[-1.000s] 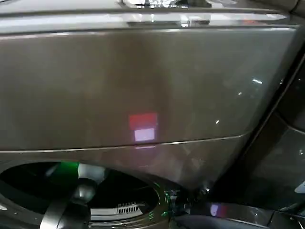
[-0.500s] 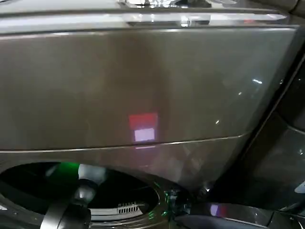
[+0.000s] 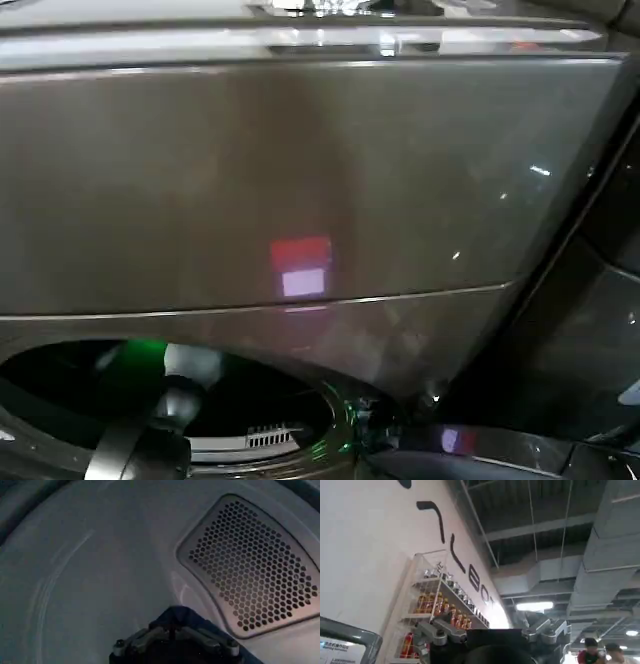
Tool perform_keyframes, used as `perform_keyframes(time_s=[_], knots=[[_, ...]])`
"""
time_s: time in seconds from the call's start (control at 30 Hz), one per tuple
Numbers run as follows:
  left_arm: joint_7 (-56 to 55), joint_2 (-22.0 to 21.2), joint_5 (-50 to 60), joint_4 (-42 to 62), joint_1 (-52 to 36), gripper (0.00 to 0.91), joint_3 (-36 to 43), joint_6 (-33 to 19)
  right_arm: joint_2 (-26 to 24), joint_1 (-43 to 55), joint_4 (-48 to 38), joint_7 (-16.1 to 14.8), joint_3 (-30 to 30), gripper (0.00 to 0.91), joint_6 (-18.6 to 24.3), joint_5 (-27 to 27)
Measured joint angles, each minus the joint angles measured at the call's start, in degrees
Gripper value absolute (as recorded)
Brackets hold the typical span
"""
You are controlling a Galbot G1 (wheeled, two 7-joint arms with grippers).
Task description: Grasp the clothes from the dryer.
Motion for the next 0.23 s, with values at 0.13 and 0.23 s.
perform_keyframes(time_s=[0.13, 0.23], knots=[[0.0, 0.0, 0.0, 0.0, -0.2, 0.000, 0.0, 0.0, 0.0, 0.1, 0.0, 0.0, 0.0, 0.907, -0.1, 0.0], [0.0, 0.0, 0.0, 0.0, -0.3, 0.000, 0.0, 0.0, 0.0, 0.1, 0.1, 0.0, 0.1, 0.907, -0.2, 0.0]])
